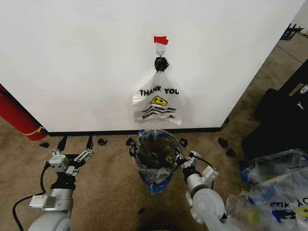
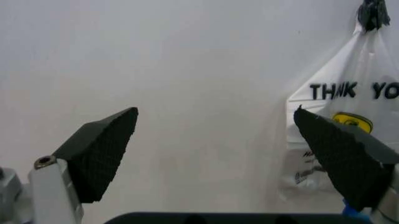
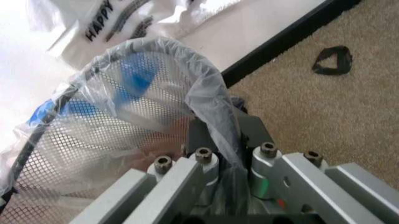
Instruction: Pick up the garbage bag from the wall and place it over the trash bin.
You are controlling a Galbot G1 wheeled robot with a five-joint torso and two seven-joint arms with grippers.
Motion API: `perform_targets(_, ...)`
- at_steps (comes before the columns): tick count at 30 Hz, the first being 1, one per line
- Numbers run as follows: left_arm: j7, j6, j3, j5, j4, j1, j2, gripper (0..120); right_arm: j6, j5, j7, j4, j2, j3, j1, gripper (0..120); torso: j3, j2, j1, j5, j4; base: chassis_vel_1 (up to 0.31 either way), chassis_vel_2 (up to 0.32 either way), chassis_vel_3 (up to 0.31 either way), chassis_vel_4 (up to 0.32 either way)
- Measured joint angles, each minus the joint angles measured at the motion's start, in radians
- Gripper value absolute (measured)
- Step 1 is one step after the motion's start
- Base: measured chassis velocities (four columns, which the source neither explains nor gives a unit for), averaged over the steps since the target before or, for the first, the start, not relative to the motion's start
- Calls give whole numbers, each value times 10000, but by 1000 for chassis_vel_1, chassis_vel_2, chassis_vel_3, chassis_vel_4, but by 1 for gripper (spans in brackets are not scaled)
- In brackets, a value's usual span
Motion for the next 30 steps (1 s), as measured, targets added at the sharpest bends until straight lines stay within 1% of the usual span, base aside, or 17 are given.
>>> perform_targets(5, -71, 83, -48, -160, 106, -107, 7, 98, -2, -75, 3, -173, 40, -34, 44, 1, 0, 0, 0, 1, 0, 0, 0, 0, 0)
perform_targets(9, -100, 143, 9, -205, 117, -121, -130, 98, 3, -80, 16, -265, 28, -32, 61, 1, 0, 0, 0, 1, 0, 0, 0, 0, 0)
perform_targets(10, -113, 156, 24, -223, 145, -134, -190, 98, 6, -84, 11, -296, 19, -31, 65, 3, 0, 0, 0, 1, -1, 0, 0, 0, 0)
perform_targets(13, -160, 190, 61, -308, 243, -173, -409, 98, -53, -91, 17, -329, -2, -30, 69, 16, 0, 0, 0, 0, 0, 0, 0, 0, 0)
perform_targets(14, -161, 192, 73, -346, 250, -164, -442, 98, -90, -80, 53, -326, -16, -31, 56, 19, 0, 0, 0, 0, 0, 0, 0, 0, 0)
perform_targets(15, -161, 192, 73, -346, 250, -164, -442, 98, -90, -80, 53, -326, -16, -31, 56, 19, 0, 0, 0, 0, 0, 0, 0, 0, 0)
perform_targets(17, -159, 192, 78, -392, 250, -120, -457, 97, -124, -56, 90, -293, -55, -29, 23, 29, 0, 0, 0, 1, 0, 0, 0, 0, 0)
perform_targets(20, -160, 192, 54, -485, 250, -135, -447, 96, -157, -21, 132, -230, -98, -3, 10, 39, 0, 0, 0, 0, 0, 0, 0, 0, 0)
perform_targets(22, -163, 198, 26, -517, 226, -166, -453, 96, -190, -39, 157, -142, -149, 5, -35, 49, 0, 0, 0, 1, 0, 0, 0, 0, 0)
perform_targets(23, -163, 198, 26, -517, 226, -166, -453, 96, -190, -39, 157, -142, -149, 5, -35, 49, 0, 0, 0, 1, 0, 0, 0, 0, 0)
perform_targets(24, -164, 206, 20, -520, 212, -171, -463, 96, -208, -123, 181, -123, -166, 3, -59, 52, 0, 0, 0, 0, 0, 0, 0, 0, 0)
perform_targets(30, -165, 231, 1, -523, 84, -75, -536, 96, -215, -428, 147, 11, -135, -3, -223, 79, 0, 0, 0, 0, 0, 0, 0, 0, 0)
